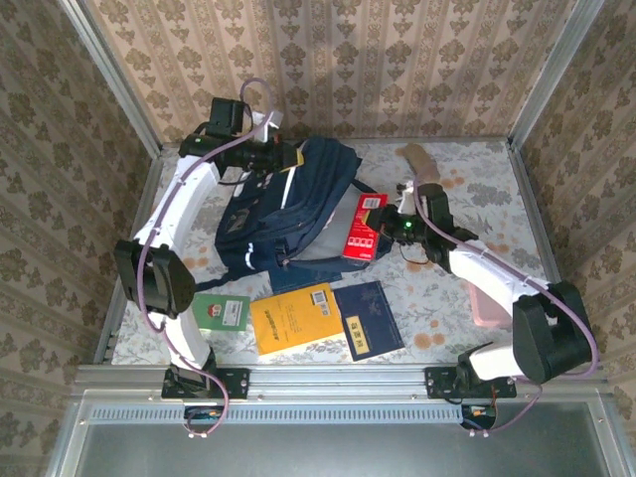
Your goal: Pack books, pencil case, and school supplies into a backpack
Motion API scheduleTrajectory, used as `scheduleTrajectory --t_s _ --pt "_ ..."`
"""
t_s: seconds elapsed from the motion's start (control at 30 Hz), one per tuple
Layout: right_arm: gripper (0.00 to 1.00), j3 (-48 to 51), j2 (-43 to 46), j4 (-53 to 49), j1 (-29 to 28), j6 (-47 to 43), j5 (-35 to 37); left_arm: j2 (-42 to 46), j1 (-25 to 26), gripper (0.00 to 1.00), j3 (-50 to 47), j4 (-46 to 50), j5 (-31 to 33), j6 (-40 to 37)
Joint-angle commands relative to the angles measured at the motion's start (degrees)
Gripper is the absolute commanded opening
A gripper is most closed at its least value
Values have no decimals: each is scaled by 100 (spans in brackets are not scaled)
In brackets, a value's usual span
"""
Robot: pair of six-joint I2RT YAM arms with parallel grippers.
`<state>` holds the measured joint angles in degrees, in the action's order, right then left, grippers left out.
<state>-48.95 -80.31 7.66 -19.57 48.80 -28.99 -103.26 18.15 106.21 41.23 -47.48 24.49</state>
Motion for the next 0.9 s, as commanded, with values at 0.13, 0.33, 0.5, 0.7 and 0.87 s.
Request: scheduleTrajectory --t_s 0.13,0.33,0.5,0.7,0.87 --pt "0 -819 -834 808 -307 314 -108 -22 153 0 941 41 -809 -499" --pt "7 -1391 -1841 1831 -613 1049 205 -131 215 0 1130 -40 -985 -393" --pt "25 -2382 -2748 1312 -1011 1152 1013 -174 233 0 1142 -211 -1104 -273" --pt "81 -3109 -3613 1269 -1200 1352 1394 -227 178 0 1154 -283 -978 -178" --pt "89 -2889 -3277 1325 -1192 777 1371 -256 -5 0 1045 -293 -749 -104"
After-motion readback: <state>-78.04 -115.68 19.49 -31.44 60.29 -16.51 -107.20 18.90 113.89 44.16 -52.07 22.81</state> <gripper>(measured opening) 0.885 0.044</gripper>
